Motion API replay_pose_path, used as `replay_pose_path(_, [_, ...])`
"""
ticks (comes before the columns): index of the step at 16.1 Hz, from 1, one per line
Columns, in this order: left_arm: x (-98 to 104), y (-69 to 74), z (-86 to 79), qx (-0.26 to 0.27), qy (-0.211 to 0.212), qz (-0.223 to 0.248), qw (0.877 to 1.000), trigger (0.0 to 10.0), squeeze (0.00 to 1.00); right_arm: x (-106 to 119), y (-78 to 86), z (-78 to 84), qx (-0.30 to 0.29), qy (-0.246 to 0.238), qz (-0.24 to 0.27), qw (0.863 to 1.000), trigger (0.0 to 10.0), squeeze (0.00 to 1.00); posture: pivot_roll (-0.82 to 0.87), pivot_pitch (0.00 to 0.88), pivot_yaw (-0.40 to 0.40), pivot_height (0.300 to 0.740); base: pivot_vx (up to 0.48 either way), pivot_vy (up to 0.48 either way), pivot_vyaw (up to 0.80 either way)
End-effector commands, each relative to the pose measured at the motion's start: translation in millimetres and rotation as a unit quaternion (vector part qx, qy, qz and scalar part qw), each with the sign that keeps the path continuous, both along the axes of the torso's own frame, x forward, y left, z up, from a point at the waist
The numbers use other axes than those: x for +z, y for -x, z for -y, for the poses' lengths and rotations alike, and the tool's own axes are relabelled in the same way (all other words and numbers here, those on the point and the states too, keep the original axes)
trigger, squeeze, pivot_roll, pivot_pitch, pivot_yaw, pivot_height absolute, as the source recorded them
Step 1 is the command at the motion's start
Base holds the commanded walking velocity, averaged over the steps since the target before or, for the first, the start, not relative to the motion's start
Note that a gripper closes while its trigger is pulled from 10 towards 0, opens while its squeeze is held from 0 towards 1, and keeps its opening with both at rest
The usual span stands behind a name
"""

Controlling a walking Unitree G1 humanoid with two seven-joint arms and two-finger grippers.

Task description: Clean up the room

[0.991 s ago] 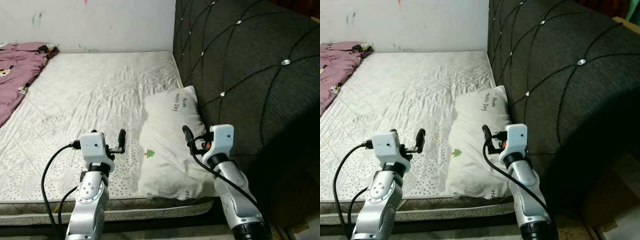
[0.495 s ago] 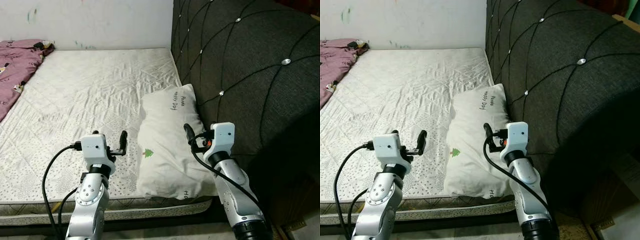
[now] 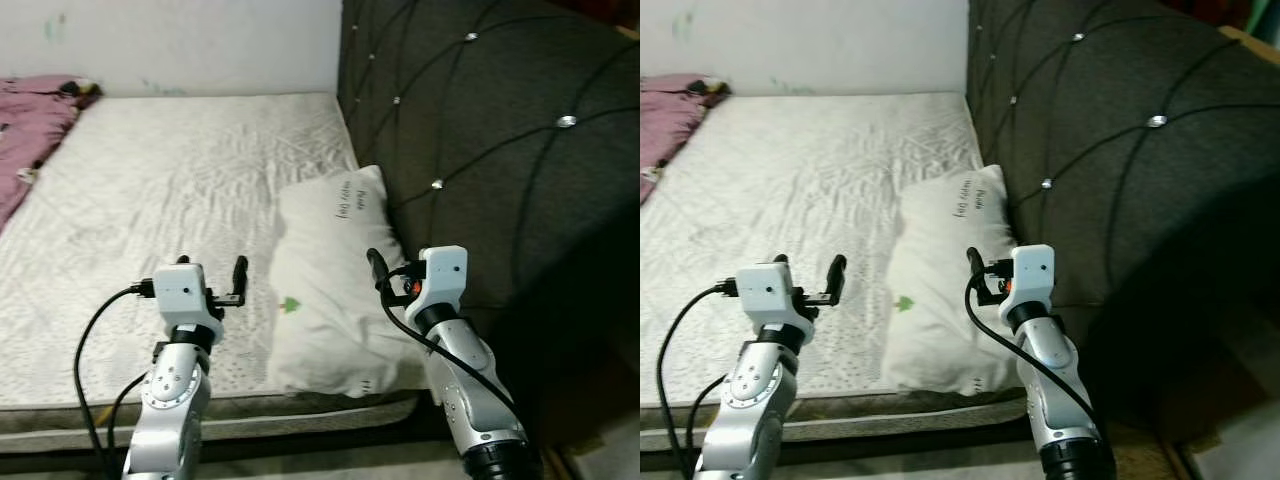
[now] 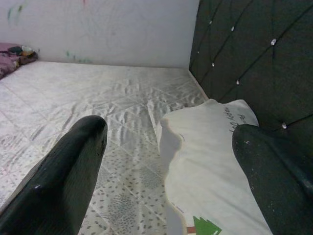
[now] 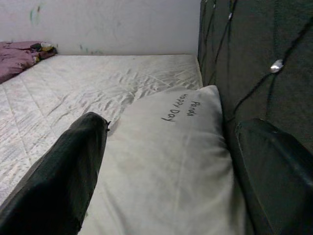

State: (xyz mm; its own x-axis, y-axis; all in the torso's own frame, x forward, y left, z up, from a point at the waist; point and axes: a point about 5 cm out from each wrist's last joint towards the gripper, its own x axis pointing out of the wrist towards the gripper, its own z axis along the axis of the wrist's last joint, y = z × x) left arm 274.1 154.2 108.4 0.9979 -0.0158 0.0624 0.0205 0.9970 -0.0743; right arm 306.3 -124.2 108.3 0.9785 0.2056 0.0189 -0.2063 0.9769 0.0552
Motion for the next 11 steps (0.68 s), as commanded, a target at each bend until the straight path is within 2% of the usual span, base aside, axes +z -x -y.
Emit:
replay_pose_path(1, [1.7, 0.8, 2.4, -0.002, -0.002, 0.001, 1.0, 10.0, 0.0, -3.1, -0.2, 2.2, -0.001, 0.005, -0.007, 1.0, 10.0, 0.0, 0.04, 0.079, 0.0, 0.74, 0.0, -0.371, 0.0])
replay_pose_path(2, [1.2, 1.0, 3.4, -0.002, -0.001, 0.001, 1.0, 10.0, 0.0, -2.4, -1.2, 2.8, -0.001, 0.008, -0.006, 1.0, 10.0, 0.0, 0.04, 0.078, -0.005, 0.74, 0.0, -0.285, 0.0])
replay_pose_path(8, [-1.5, 1.2, 3.1, 0.012, 0.028, -0.005, 1.0, 10.0, 0.0, -1.3, -4.7, 4.3, 0.002, 0.015, -0.006, 1.0, 10.0, 0.0, 0.03, 0.076, -0.017, 0.74, 0.0, 0.0, 0.0])
replay_pose_path(11, [-1.9, -0.2, 3.6, 0.01, 0.03, -0.006, 0.999, 10.0, 0.0, -1.1, -6.4, 3.4, 0.005, 0.017, -0.006, 1.0, 10.0, 0.0, 0.03, 0.074, -0.017, 0.74, 0.0, 0.446, 0.0])
